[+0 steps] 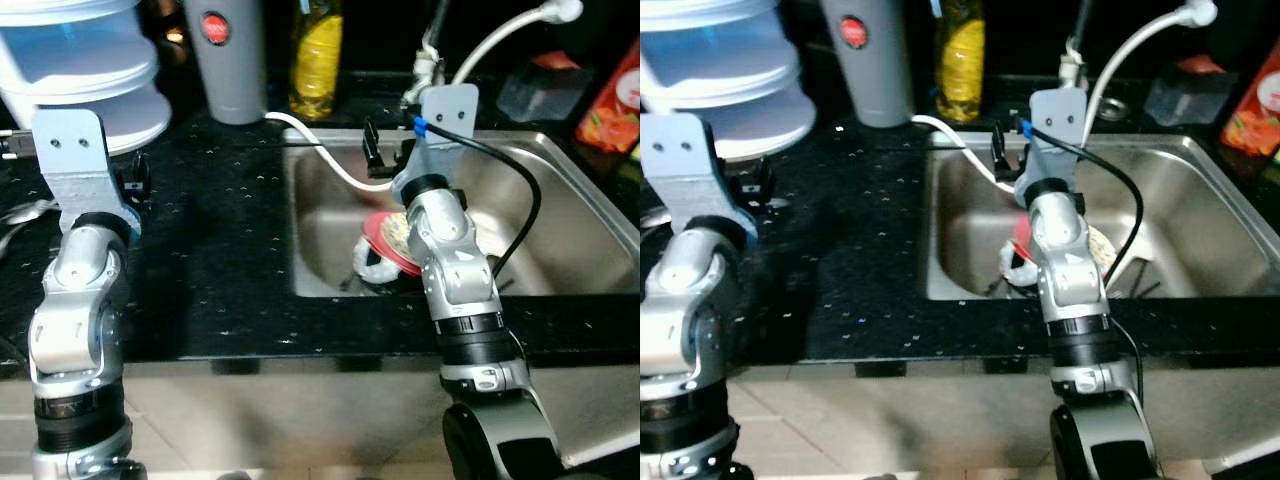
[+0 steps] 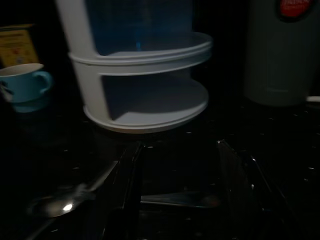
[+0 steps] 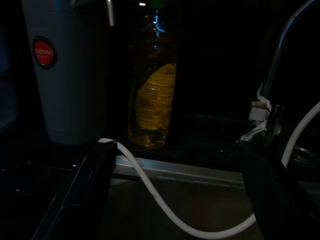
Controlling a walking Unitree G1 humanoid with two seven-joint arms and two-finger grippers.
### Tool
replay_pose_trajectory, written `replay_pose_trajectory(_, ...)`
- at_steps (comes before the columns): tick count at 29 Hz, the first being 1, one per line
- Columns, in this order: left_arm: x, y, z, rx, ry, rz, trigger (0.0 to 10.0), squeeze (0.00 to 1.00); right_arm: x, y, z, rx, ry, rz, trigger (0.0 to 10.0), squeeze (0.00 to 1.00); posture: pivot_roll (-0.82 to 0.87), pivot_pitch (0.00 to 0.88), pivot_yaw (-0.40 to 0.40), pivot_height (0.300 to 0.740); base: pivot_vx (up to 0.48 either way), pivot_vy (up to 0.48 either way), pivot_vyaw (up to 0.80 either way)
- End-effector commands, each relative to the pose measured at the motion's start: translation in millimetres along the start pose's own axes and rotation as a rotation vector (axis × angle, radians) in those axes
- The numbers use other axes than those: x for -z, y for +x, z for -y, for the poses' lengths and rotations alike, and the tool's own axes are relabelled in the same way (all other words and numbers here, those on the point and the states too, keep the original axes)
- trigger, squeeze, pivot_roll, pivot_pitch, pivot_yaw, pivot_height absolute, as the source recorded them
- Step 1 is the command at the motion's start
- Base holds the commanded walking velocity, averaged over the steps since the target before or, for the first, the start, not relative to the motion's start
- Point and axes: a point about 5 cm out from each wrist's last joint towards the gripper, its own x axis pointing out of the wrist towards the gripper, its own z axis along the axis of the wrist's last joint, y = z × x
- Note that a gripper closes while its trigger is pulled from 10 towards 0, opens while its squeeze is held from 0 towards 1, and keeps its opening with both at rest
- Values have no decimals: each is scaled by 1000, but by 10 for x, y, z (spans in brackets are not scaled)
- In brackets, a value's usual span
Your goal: Kitchen organization
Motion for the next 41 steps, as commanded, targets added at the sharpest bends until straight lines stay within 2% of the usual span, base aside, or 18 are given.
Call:
replay_pose_trajectory(1,20,7,20,12,20,-6,10000,0,-4,7,30,9,-9,3,10000,0,136,0,-24,740,0,0,0)
replay_pose_trajectory(10,46,14,9,3,36,-17,10000,0,0,7,26,5,-11,2,10000,0,138,0,-29,740,0,0,0)
replay_pose_trajectory(12,85,40,-94,-60,-13,-64,10000,0,-3,9,29,3,-15,2,10000,0,137,0,-29,740,0,0,0)
replay_pose_trajectory(14,207,58,-302,-221,-80,-164,10000,0,-3,17,64,10,-23,0,10000,0,138,0,-28,740,0,0,0)
replay_pose_trajectory(15,207,58,-302,-221,-80,-164,10000,0,-3,17,64,10,-23,0,10000,0,138,0,-28,740,0,0,0)
replay_pose_trajectory(17,328,42,-426,-315,-82,-242,10000,0,-4,21,81,15,-26,-1,10000,0,139,0,-29,740,0,0,0)
replay_pose_trajectory(18,429,32,-538,-383,-35,-291,10000,0,-2,16,73,12,-24,-3,10000,0,140,3,-32,740,0,0,0)
replay_pose_trajectory(21,476,47,-616,-414,2,-306,10000,0,4,11,54,6,-21,-5,10000,0,141,3,-33,740,0,0,0)
replay_pose_trajectory(24,503,84,-649,-409,-10,-307,10000,0,4,8,34,-1,-18,-6,10000,0,141,9,-35,740,0,0,0)
replay_pose_trajectory(25,519,133,-660,-410,-34,-306,10000,890,0,9,24,-5,-17,-5,10000,0,142,13,-38,740,0,0,0)
replay_pose_trajectory(26,526,199,-661,-414,-60,-304,10000,1000,-12,12,23,-8,-19,-3,10000,0,139,30,-41,740,0,0,0)
replay_pose_trajectory(27,526,199,-661,-414,-60,-304,10000,1000,-12,12,23,-8,-19,-3,10000,0,139,30,-41,740,0,0,0)
replay_pose_trajectory(31,510,385,-654,-471,-155,-315,10000,1000,-99,49,74,-24,-57,21,10000,0,109,83,-35,740,0,0,0)
replay_pose_trajectory(34,518,434,-654,-490,-202,-329,10000,1000,-169,93,111,-37,-90,42,10000,0,89,107,-31,740,0,0,0)
replay_pose_trajectory(35,520,468,-641,-495,-234,-334,10000,796,-254,159,124,-59,-120,69,10000,0,62,147,-25,740,0,0,0)
replay_pose_trajectory(36,520,468,-641,-495,-234,-334,10000,796,-254,159,124,-59,-120,69,10000,0,62,147,-25,740,0,0,0)
replay_pose_trajectory(37,516,528,-597,-490,-275,-335,10000,0,-397,273,118,-98,-157,109,10000,0,49,177,-25,740,0,0,0)
replay_pose_trajectory(41,505,560,-550,-478,-301,-337,10000,0,-479,339,86,-124,-173,130,10000,0,48,202,-31,740,0,0,0)
